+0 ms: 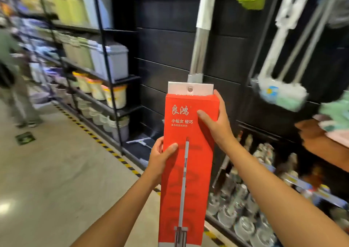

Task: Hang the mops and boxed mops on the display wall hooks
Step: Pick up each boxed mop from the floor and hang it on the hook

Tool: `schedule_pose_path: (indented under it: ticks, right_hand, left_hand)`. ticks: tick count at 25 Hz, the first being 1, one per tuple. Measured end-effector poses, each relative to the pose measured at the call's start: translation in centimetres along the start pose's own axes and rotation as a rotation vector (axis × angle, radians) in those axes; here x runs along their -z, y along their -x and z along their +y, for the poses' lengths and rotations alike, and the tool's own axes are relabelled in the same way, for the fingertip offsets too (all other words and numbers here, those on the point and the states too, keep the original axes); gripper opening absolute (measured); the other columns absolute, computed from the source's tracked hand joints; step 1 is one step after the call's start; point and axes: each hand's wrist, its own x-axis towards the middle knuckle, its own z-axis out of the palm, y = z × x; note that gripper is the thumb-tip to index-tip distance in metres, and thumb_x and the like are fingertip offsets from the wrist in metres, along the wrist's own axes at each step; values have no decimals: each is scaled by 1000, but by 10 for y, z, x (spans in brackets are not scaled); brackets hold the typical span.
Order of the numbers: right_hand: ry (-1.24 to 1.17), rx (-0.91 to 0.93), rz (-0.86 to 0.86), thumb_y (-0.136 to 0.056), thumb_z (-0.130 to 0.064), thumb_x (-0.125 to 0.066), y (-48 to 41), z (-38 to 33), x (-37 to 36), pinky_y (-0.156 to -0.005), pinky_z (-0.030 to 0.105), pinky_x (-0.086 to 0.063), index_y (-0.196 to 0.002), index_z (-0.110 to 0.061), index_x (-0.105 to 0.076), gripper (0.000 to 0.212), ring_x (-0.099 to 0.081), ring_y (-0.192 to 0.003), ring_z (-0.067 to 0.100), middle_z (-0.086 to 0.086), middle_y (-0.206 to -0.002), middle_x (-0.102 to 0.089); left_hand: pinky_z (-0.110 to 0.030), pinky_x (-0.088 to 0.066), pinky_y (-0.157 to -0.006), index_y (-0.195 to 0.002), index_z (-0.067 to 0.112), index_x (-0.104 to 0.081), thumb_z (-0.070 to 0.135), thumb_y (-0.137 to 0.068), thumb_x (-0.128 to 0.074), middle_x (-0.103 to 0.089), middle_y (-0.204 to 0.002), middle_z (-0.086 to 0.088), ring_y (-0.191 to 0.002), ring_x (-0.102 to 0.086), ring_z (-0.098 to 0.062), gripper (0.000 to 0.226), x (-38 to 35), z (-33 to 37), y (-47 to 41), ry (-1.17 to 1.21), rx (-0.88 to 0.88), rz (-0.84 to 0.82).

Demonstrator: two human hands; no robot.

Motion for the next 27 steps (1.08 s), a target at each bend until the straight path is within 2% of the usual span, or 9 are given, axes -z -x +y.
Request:
schedule_pose_path:
  ticks: [2,4,9,13,17,19,23,27]
  right_hand:
    - [-36,17,-80,-83,-44,-79,-33,5,-52,-110,41,-51,-156,-27,-31,90,-61,-129,10,-5,-146,-56]
    - [-72,48,-134,-80,-47,-79,-63,13,-100,-108,45,-53,-154,-26,-33,89,-63,-125,13,-1,-143,-58]
    - [-162,104,-242,-82,-48,-78,-142,42,-212,-103,36,-55,-147,-27,-39,79,-65,-119,6,-11,-134,-60]
    - [-239,127,-293,-79,-51,-77,-213,67,-300,-99,32,-55,-142,-22,-43,77,-66,-116,7,-8,-131,-62]
    - [-317,134,-414,-85,-40,-77,-263,80,-382,-86,16,-54,-141,-17,-41,71,-66,-108,-2,-9,-125,-61]
    - [-341,128,-452,-86,-36,-76,-282,84,-414,-83,13,-53,-140,-18,-41,67,-66,-106,-4,-10,-124,-61]
    - [-348,160,-476,-83,-50,-76,-323,96,-476,-85,19,-56,-137,-27,-42,68,-67,-108,0,-12,-122,-63]
    - [-320,176,-473,-85,-50,-76,-376,113,-537,-91,31,-58,-140,-29,-40,70,-68,-109,4,-11,-124,-64]
  left_hand:
    - [-55,-57,-100,-136,5,-56,39,-74,-84,-73,-126,-19,-116,-71,-40,76,43,20,-18,-8,-40,77]
    - [-55,-57,-101,-137,7,-56,40,-74,-84,-73,-127,-19,-117,-70,-42,76,82,36,-38,-22,-67,148]
    - [-50,-58,-97,-138,9,-56,40,-73,-86,-73,-127,-18,-115,-72,-38,78,172,70,-103,-64,-160,316]
    - [-49,-58,-97,-137,9,-58,42,-71,-84,-75,-126,-15,-114,-73,-37,78,233,103,-158,-131,-225,461]
    - [-47,-61,-94,-132,13,-61,45,-67,-83,-77,-121,-12,-110,-75,-33,75,290,134,-193,-167,-271,581]
    - [-48,-62,-94,-133,15,-60,46,-67,-83,-77,-121,-11,-110,-75,-33,76,313,144,-209,-177,-273,617]
    - [-50,-61,-96,-137,15,-58,49,-69,-83,-76,-123,-10,-112,-74,-34,80,367,162,-250,-181,-302,636]
    - [-51,-59,-98,-136,12,-59,45,-71,-83,-75,-124,-13,-115,-73,-36,76,421,178,-310,-143,-337,640]
